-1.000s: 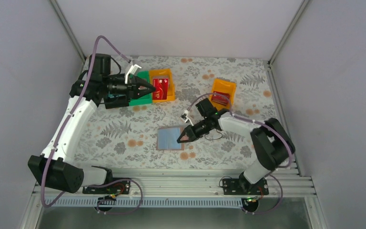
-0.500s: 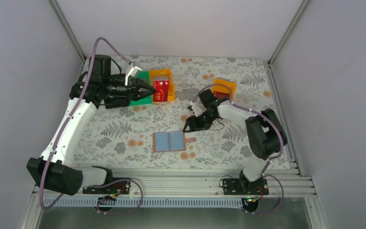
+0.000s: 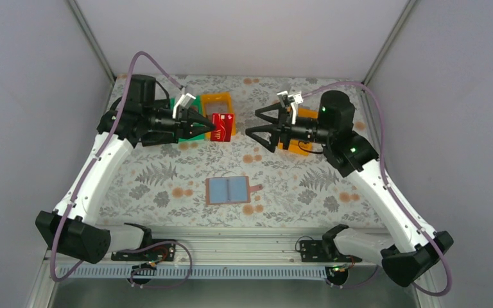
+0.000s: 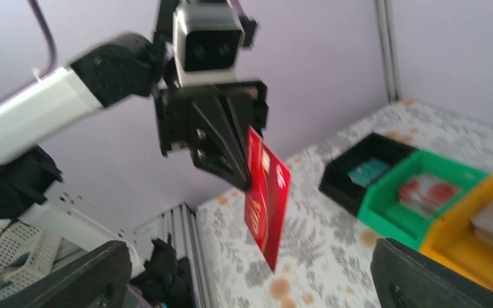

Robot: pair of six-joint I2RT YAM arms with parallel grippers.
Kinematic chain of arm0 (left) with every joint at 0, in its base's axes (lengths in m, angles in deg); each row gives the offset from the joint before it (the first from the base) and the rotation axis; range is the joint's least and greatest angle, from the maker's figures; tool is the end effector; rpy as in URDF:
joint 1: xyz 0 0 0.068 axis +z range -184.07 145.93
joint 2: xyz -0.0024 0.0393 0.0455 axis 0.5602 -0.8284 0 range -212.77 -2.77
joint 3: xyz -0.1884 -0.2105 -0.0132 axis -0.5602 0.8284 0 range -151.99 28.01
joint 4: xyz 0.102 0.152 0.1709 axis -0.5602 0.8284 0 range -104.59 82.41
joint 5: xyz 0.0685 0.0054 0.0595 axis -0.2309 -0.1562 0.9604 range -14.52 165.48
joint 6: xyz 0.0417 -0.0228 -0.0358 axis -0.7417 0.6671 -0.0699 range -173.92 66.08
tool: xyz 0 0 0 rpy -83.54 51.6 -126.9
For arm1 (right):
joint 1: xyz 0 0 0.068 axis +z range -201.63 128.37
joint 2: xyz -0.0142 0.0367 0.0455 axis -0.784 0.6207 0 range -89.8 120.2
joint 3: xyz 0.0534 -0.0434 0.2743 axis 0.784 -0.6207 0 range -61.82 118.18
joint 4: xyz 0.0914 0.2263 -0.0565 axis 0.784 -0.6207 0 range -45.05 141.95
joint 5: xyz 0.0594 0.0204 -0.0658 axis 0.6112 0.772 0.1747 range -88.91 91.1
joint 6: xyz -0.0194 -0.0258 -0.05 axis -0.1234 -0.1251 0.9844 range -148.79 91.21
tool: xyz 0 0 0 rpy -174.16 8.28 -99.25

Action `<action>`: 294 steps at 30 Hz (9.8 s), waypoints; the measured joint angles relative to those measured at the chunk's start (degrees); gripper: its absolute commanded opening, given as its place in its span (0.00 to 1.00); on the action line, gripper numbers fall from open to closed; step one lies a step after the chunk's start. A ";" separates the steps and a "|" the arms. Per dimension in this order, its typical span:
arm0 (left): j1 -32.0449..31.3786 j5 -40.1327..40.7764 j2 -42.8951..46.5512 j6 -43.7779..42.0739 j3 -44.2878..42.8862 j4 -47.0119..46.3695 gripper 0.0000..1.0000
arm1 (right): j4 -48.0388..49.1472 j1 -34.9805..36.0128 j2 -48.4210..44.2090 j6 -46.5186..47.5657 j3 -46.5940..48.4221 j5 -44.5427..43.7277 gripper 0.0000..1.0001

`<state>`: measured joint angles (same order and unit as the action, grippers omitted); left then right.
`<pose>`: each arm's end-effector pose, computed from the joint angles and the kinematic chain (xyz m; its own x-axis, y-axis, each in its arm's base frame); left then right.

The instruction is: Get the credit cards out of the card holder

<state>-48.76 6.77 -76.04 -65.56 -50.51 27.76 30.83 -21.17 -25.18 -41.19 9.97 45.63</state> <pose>0.2213 -0.1001 0.4031 -0.4079 0.1827 -0.8946 0.9120 0.1284 -0.3896 0.1814 0.1422 0.4247 -0.4066 -0.0616 -0.9115 -0.8813 0.2894 0.3736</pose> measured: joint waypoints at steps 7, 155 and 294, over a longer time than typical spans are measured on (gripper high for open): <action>-0.02 -1.66 0.83 4.81 1.40 -3.34 0.02 | 9.16 2.19 4.17 -6.73 -2.10 1.11 0.86; 5.95 23.23 1.31 13.55 1.51 -6.21 1.00 | -26.36 -30.36 46.49 -1.22 15.56 -14.73 0.04; -3.85 22.53 -12.13 38.10 45.27 -29.03 0.76 | -4.96 17.27 31.12 -26.71 -10.32 -22.62 0.04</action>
<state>-52.61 29.31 -88.17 -27.46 -5.24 -1.27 25.87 -3.91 5.94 -67.90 -0.35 23.01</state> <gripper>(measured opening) 0.544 0.045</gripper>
